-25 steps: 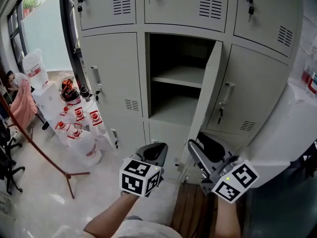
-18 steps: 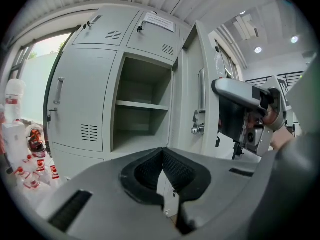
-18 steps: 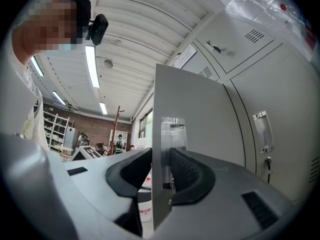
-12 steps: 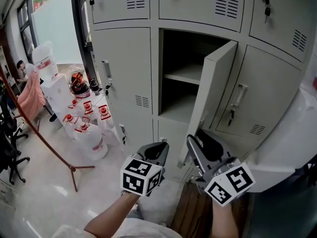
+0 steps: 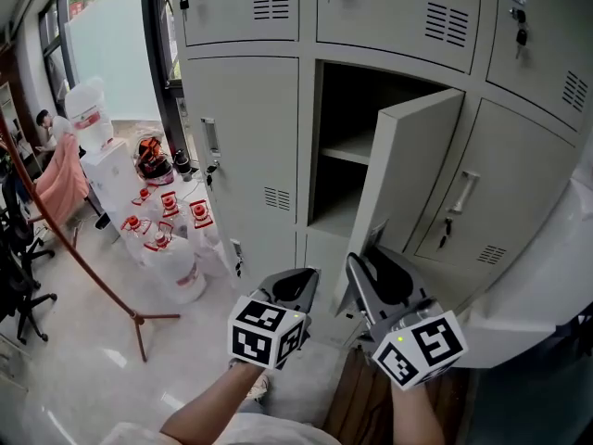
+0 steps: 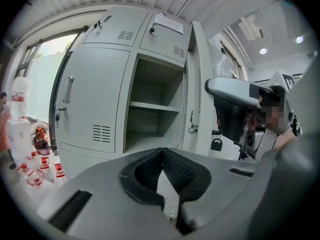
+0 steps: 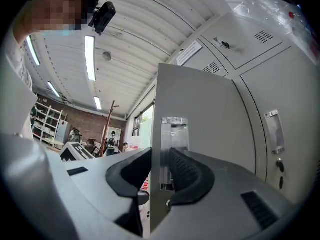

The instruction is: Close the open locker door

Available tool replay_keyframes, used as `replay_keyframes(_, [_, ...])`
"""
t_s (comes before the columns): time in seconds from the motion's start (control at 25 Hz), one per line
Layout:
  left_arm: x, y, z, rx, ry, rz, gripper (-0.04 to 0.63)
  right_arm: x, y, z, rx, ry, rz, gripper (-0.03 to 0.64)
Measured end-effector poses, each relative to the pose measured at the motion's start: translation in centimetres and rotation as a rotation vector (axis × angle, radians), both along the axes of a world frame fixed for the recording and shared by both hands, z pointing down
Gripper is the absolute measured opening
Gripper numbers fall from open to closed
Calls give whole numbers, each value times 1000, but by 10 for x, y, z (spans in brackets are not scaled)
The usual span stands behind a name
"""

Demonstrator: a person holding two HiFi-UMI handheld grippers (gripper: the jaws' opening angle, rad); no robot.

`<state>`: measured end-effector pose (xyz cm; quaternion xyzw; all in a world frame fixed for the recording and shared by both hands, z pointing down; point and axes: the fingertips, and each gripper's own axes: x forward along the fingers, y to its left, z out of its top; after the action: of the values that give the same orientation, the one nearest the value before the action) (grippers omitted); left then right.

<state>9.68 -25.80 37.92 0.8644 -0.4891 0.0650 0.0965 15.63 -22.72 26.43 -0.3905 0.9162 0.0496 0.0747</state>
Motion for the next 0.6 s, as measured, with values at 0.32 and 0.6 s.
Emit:
replay_keyframes(0.32, [-23,-27,-3,3,10,17,6,-26,-23,0,17,11,47,106])
replay_keyframes(0.6, [-30,-54,-10,14,32,75,6,-45,-46,0,10,24,98,103])
